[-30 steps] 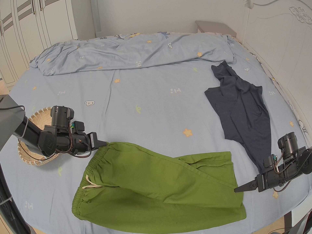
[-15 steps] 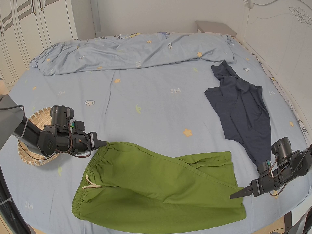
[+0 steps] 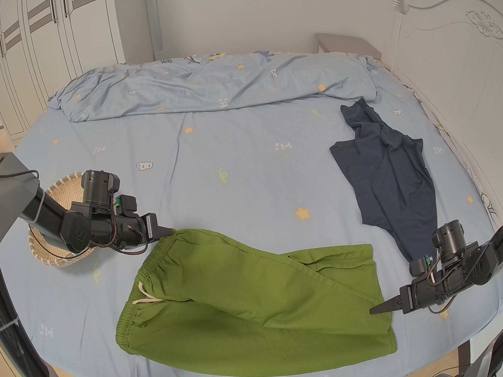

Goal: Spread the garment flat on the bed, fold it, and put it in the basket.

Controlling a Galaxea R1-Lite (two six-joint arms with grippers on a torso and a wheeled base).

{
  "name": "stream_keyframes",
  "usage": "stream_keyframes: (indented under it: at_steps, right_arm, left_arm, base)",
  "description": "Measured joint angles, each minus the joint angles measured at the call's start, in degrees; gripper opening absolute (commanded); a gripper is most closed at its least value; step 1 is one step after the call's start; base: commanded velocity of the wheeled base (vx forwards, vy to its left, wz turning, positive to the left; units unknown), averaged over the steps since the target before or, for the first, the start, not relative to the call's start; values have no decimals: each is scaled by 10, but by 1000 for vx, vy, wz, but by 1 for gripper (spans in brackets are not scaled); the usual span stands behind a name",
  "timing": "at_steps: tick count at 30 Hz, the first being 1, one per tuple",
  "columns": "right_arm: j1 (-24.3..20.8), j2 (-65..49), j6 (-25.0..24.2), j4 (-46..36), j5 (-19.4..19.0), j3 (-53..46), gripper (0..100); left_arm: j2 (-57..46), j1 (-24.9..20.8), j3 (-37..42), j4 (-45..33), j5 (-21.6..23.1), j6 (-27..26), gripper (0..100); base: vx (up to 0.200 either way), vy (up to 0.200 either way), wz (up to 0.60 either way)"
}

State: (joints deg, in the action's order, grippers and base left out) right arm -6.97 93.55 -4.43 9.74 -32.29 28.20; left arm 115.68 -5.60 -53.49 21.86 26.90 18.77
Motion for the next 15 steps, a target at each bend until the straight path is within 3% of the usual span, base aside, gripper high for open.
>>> stream_keyframes:
  at_steps: [15]
  right_arm:
    - [17,11,-5,25,1,-4,0]
  left_arm:
    - [0,0,1,0,0,0,0]
  base:
    - [0,0,0]
